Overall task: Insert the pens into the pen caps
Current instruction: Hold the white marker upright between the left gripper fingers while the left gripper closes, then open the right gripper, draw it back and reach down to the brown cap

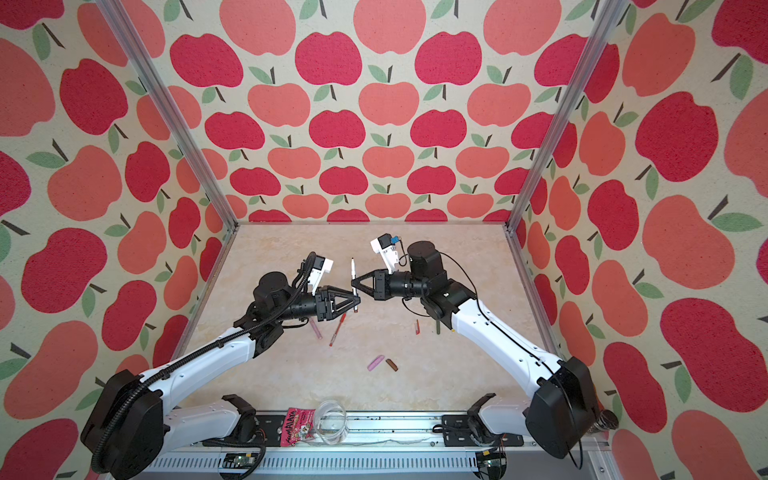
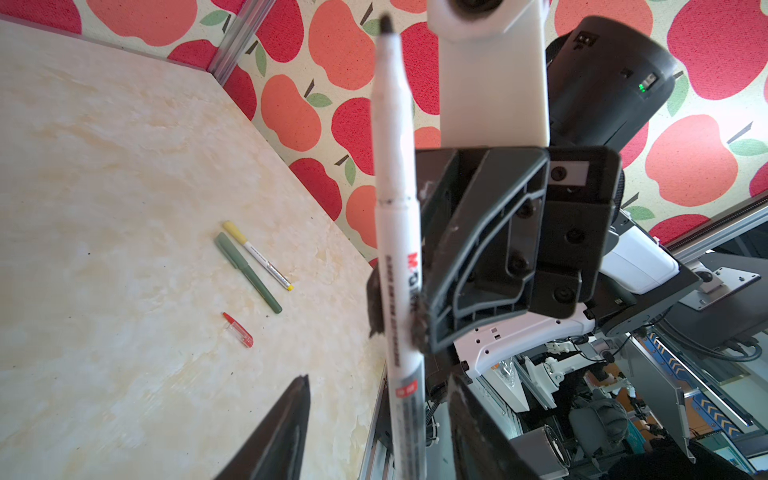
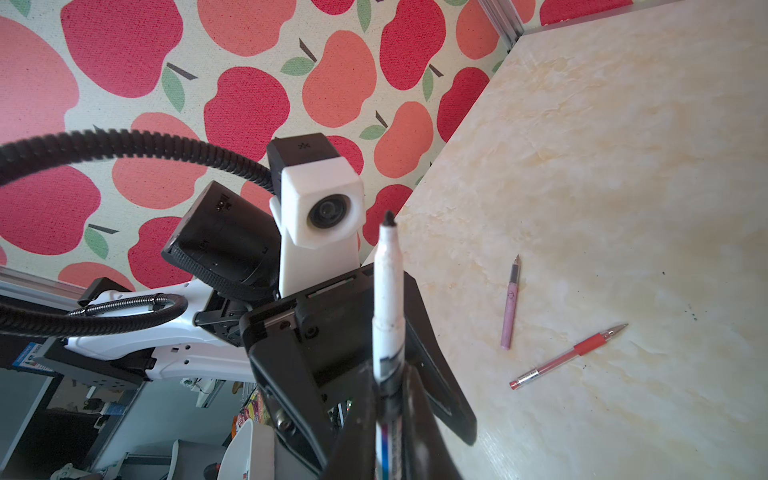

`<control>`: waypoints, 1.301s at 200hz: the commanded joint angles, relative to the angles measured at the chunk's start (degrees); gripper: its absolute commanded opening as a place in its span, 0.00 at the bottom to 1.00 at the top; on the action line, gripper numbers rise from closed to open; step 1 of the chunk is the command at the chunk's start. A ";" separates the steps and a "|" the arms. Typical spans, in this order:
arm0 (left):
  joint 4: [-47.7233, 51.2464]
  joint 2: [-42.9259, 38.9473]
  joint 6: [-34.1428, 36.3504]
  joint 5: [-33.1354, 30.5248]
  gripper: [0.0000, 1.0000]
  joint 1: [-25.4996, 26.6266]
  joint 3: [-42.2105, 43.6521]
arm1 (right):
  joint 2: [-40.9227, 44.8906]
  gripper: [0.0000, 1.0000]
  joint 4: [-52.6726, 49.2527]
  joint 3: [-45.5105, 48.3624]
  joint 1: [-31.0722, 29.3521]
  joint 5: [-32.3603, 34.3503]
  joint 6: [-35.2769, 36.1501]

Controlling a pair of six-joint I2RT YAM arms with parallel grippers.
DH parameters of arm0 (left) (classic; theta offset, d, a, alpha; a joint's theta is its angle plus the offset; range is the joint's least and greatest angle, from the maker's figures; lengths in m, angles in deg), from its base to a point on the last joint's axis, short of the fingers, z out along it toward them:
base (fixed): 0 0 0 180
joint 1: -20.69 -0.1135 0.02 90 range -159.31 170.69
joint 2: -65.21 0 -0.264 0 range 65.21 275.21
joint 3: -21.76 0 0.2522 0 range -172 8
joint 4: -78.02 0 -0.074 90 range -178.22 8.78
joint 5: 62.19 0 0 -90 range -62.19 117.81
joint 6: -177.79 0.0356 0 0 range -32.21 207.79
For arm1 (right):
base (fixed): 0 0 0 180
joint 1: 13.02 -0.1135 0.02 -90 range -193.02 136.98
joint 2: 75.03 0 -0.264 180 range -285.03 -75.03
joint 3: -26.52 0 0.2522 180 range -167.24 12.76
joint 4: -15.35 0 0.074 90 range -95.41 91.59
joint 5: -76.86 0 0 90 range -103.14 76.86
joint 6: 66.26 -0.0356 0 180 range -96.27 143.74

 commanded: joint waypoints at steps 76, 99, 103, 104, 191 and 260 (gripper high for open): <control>-2.54 0.55 -0.36 1.54 0.28 0.42 -2.01 | 0.29 0.02 1.44 1.11 -0.55 -0.64 0.77; -2.26 0.42 -0.36 1.49 0.19 0.47 -2.01 | 0.17 0.03 1.31 1.11 -0.62 -0.56 0.89; -2.28 0.44 -0.36 1.49 0.18 0.44 -1.93 | 0.18 0.03 1.19 1.07 -0.64 -0.52 0.97; -2.24 0.40 -0.40 1.44 0.18 0.42 -1.93 | 0.17 0.02 1.18 1.05 -0.59 -0.47 0.98; 6.94 -2.12 5.25 -2.56 0.00 0.25 -2.80 | 1.81 0.23 -4.65 -0.75 -0.55 1.88 3.62; 26.11 -10.74 13.87 -4.85 0.00 -2.81 -3.16 | 6.71 0.33 -37.17 -1.99 -1.34 21.21 10.32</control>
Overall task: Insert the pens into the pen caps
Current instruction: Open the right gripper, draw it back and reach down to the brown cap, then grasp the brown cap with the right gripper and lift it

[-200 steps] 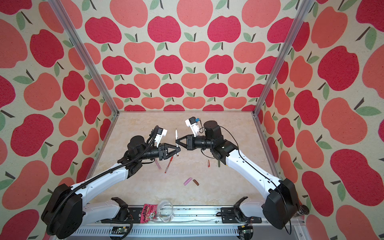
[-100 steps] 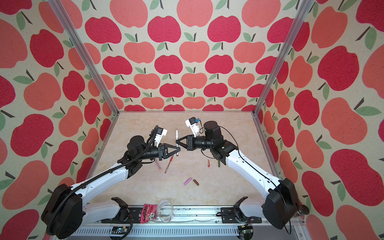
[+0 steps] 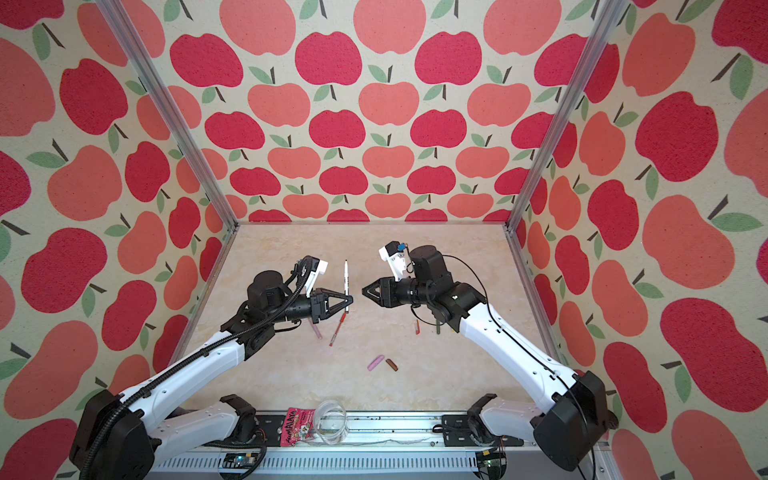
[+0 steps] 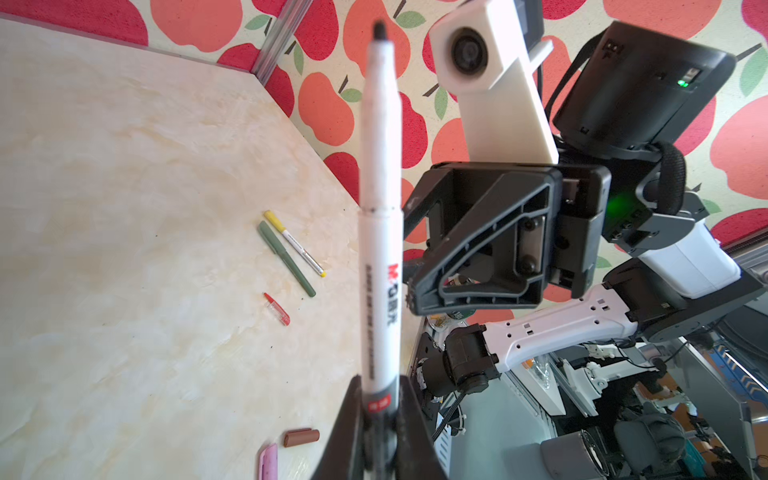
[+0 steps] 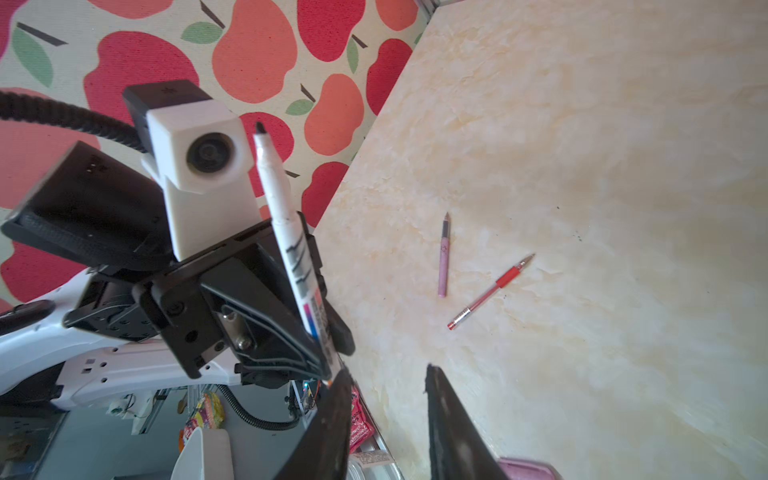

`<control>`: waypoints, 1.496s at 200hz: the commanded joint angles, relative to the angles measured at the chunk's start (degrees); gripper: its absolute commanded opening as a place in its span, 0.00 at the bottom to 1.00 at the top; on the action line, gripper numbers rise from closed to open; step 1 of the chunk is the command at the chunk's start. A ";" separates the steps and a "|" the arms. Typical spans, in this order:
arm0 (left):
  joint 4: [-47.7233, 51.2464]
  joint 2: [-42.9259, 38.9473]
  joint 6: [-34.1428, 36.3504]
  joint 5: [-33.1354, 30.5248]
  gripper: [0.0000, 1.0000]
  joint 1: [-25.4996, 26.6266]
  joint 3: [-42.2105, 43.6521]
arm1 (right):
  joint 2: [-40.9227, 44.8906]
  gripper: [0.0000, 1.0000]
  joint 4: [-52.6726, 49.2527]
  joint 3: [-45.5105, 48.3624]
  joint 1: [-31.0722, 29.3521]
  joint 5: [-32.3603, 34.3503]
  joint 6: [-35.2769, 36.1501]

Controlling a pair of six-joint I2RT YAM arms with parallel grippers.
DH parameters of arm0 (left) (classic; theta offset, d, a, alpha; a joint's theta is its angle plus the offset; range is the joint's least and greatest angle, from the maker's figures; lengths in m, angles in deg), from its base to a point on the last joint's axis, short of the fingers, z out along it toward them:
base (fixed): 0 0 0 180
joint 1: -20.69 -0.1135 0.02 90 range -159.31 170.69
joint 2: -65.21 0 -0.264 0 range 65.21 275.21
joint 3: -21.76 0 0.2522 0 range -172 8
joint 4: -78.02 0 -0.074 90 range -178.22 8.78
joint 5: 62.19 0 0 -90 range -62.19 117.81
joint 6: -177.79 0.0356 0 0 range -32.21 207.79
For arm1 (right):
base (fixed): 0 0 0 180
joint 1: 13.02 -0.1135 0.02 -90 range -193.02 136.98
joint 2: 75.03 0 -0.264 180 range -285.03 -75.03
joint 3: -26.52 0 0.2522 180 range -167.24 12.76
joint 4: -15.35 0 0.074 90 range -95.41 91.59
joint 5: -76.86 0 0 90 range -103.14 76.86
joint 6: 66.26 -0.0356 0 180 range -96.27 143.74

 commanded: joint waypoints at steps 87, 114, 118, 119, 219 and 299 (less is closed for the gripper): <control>17.63 -8.54 6.35 -1.21 0.00 -1.53 1.43 | -14.20 0.34 -27.07 6.65 -16.18 27.69 6.46; 16.87 -8.63 5.99 -1.27 0.00 -1.53 1.80 | -20.24 0.35 -25.61 5.70 -17.60 28.72 7.27; 16.69 -8.59 5.89 -1.26 0.00 -1.55 1.88 | -20.97 0.35 -25.56 5.51 -17.77 28.99 7.34; 16.68 -8.59 5.90 -1.24 0.00 -1.54 1.84 | -21.14 0.35 -25.54 5.45 -17.83 29.06 7.36; 14.58 -7.46 5.40 -0.86 0.00 -1.53 2.41 | -29.66 0.29 -24.20 2.98 -19.03 29.97 8.97; 13.10 -6.35 5.28 -0.45 0.00 -1.45 2.06 | -30.30 0.10 -23.94 3.02 -18.96 29.64 8.20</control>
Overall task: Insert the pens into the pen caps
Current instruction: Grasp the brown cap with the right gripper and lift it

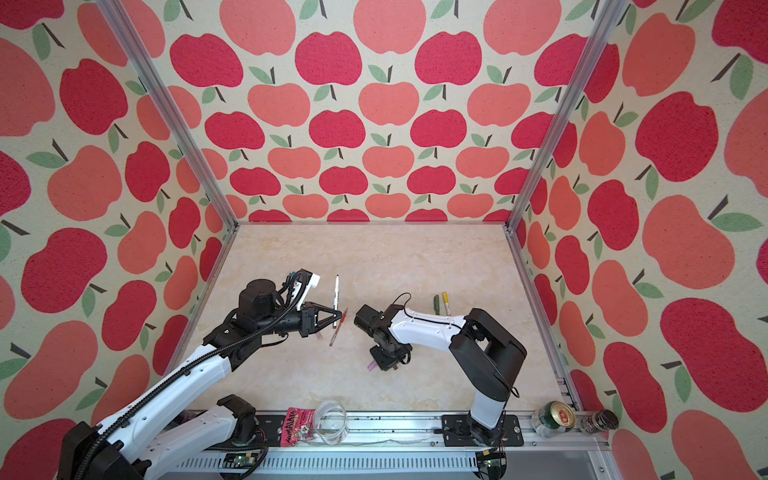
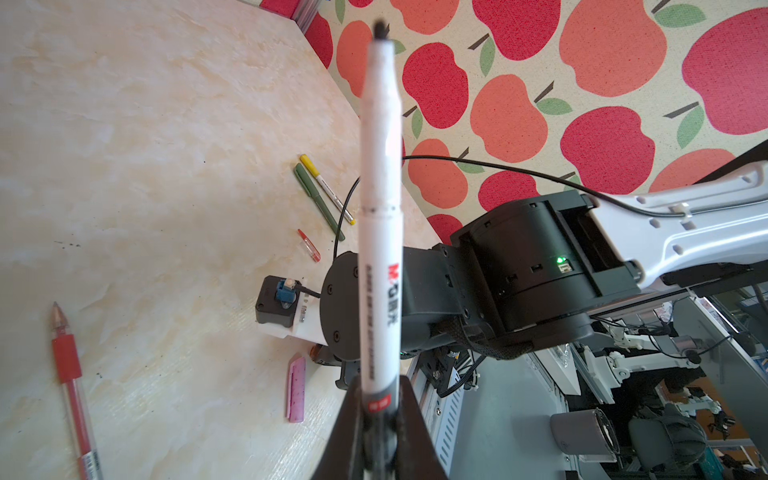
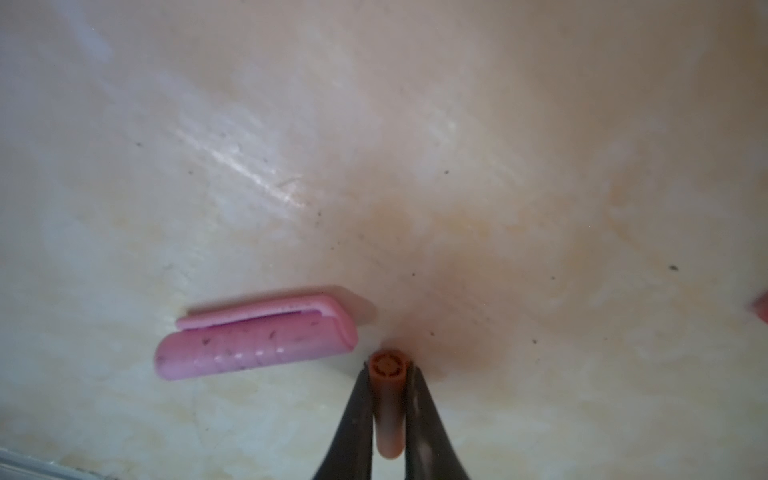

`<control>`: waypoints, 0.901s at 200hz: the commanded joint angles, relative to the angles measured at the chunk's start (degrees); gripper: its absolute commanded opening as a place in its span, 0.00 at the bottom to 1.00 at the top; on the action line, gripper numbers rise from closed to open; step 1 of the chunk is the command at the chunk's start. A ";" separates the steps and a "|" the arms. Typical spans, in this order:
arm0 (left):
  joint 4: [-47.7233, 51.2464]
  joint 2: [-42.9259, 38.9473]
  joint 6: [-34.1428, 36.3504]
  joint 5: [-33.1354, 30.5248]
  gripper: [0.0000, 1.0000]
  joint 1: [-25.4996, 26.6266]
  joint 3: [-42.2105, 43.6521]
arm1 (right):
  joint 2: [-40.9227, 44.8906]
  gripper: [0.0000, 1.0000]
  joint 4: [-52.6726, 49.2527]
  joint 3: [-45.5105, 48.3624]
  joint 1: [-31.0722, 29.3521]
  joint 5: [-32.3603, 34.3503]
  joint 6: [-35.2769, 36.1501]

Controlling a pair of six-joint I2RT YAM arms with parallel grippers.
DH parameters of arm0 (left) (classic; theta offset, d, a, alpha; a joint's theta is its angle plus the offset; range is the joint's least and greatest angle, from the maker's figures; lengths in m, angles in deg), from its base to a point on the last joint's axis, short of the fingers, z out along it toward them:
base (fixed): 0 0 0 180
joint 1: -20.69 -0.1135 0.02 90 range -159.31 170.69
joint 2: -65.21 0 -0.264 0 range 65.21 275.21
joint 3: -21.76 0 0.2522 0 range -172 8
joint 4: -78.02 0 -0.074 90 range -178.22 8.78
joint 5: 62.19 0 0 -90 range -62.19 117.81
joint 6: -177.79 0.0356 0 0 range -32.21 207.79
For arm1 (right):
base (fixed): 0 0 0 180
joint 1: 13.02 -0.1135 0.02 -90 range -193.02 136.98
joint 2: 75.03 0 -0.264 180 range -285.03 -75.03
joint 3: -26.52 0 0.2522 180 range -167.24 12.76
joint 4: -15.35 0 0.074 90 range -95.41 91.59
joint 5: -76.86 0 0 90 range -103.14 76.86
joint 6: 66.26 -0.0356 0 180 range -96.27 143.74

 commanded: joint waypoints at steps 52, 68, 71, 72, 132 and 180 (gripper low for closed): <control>-2.13 3.08 3.08 -1.74 0.00 2.53 0.02 | 10.15 0.09 0.31 0.85 4.72 -2.03 -3.26; -2.22 4.55 3.98 -2.47 0.00 3.93 -0.66 | 15.22 0.09 1.44 1.46 8.46 -3.90 -4.33; -2.22 4.91 4.15 -2.66 0.00 4.22 -0.80 | 16.26 0.09 1.75 1.51 9.16 -4.10 -4.50; -2.22 4.98 4.17 -2.71 0.00 4.33 -0.81 | 16.61 0.09 1.82 1.55 9.42 -4.26 -4.60; -7.55 11.24 3.29 -3.47 0.00 9.29 -1.93 | 35.66 0.06 21.38 5.36 26.71 -11.94 -15.93; -9.67 15.23 2.88 -4.20 0.00 13.17 -3.19 | 34.58 0.05 36.86 4.52 31.16 -22.94 -23.69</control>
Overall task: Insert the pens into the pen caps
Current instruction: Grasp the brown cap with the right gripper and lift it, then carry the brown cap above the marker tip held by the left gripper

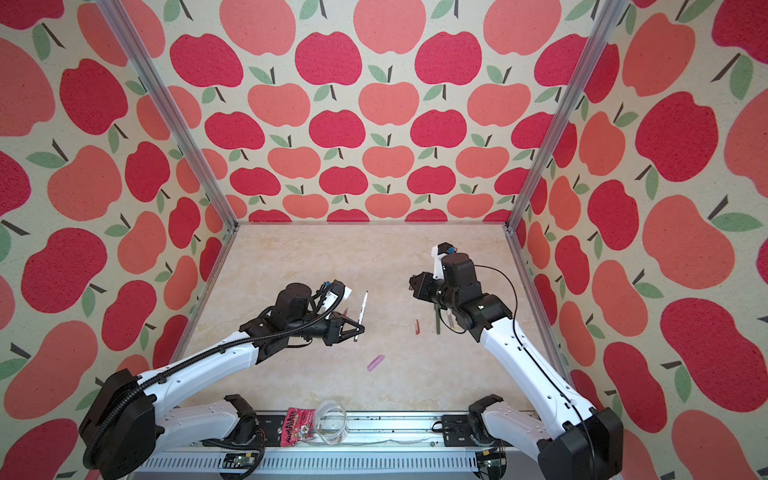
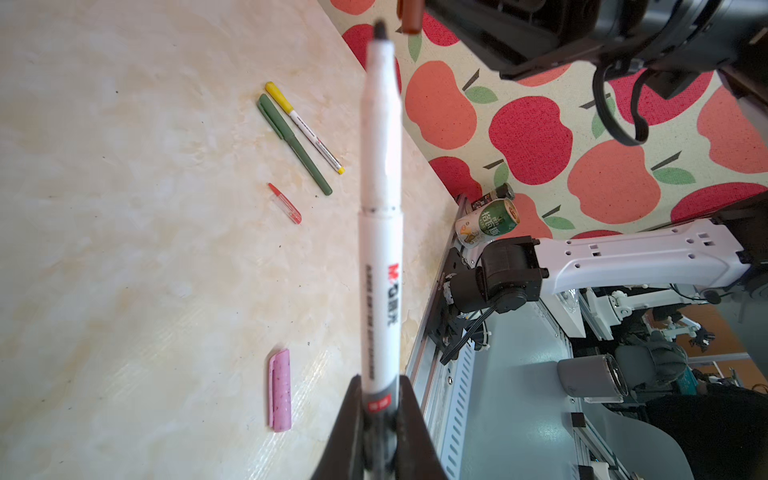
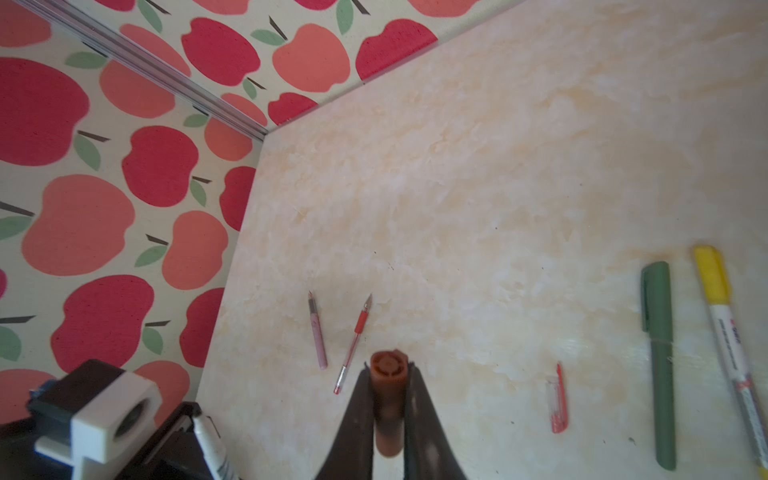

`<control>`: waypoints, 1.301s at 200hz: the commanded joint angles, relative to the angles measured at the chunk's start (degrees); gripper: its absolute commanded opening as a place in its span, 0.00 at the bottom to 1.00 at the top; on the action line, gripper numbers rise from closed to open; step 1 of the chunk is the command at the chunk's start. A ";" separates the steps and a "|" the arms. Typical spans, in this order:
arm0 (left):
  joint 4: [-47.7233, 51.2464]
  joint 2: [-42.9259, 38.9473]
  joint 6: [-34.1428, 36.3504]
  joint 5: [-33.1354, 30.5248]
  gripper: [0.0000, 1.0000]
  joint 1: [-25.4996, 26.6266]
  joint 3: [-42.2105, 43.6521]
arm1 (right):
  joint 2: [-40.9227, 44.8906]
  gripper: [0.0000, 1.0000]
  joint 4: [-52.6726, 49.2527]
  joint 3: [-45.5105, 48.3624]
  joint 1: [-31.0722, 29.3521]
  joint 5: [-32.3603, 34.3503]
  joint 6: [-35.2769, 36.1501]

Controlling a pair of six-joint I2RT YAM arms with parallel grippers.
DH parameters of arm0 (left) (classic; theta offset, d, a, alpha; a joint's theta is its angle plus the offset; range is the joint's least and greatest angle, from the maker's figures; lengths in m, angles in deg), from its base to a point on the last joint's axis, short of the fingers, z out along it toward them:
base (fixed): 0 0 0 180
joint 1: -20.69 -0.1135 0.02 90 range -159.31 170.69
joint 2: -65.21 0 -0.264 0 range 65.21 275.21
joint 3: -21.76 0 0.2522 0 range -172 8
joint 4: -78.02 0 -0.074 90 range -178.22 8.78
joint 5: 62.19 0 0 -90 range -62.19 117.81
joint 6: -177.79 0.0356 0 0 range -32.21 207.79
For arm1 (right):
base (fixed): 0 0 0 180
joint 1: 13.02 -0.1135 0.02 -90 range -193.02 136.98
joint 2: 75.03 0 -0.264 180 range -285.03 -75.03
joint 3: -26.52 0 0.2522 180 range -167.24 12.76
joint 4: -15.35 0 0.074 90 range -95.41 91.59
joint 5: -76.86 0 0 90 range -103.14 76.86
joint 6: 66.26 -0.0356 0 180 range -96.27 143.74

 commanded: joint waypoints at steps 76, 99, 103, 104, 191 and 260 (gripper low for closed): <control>-5.01 4.43 -0.68 -3.21 0.00 4.44 -3.47 | -6.00 0.05 17.24 -0.82 -2.05 -17.03 -8.00; -5.63 5.17 -0.99 -3.22 0.00 4.54 -3.83 | -6.34 0.05 15.40 -1.35 -3.37 -16.51 -6.62; -5.83 5.29 -1.00 -3.29 0.00 4.60 -3.84 | -6.44 0.05 15.01 -1.36 -3.50 -16.44 -6.43; -5.91 5.30 -1.04 -3.30 0.00 4.56 -3.84 | -6.45 0.05 14.89 -1.36 -3.55 -16.46 -6.37; -6.76 5.92 -1.44 -3.65 0.00 4.54 -4.11 | -6.16 0.04 10.11 -1.17 -4.92 -16.51 -4.03; -7.09 5.83 -1.59 -4.26 0.00 4.57 -3.84 | -6.32 0.04 9.03 -1.71 -5.31 -17.43 -3.77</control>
